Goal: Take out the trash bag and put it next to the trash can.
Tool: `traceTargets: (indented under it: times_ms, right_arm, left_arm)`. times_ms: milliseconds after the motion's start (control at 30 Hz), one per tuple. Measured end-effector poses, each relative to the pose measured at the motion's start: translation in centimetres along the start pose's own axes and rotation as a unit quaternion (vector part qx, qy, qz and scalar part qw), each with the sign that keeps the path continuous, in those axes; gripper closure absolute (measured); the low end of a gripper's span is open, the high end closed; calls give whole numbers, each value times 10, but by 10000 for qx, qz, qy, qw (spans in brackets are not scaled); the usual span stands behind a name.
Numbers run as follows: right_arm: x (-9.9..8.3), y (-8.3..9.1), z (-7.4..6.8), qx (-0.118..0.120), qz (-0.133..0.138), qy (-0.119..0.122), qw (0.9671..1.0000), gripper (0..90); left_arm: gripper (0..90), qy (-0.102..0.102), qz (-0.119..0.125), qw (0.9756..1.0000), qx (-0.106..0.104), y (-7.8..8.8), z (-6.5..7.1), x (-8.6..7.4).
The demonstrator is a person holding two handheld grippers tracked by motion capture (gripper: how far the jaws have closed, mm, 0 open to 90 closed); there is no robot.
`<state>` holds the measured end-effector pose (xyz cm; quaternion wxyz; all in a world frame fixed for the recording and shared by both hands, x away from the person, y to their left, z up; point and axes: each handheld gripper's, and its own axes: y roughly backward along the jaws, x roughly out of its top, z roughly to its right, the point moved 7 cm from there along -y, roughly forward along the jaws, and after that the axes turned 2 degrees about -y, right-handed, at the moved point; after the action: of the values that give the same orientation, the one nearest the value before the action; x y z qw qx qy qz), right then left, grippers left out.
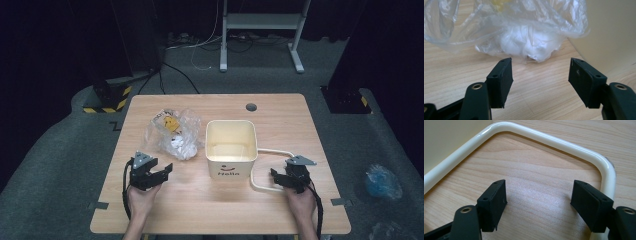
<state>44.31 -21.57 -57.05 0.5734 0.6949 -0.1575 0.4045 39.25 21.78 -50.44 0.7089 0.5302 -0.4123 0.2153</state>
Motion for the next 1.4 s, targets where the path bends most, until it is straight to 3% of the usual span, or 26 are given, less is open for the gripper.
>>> traceTargets:
  times_ms: [467,833,1033,1400]
  right_arm:
    - [0,0,0,1,0,2,10000,283]
    - [0,0,0,1,-1,1,10000,283]
    - [0,0,0,2,-1,1,10000,282]
    - [0,0,0,1,-2,0,10000,282]
  left_arm:
    - [361,-171,-80,9992,349,-21,1,-17]
    - [363,-75,-80,9987,490,-34,-3,-22]
    - [364,-43,-89,9975,701,-42,-9,-24]
    - [358,-90,-309,9952,923,-51,-15,-32]
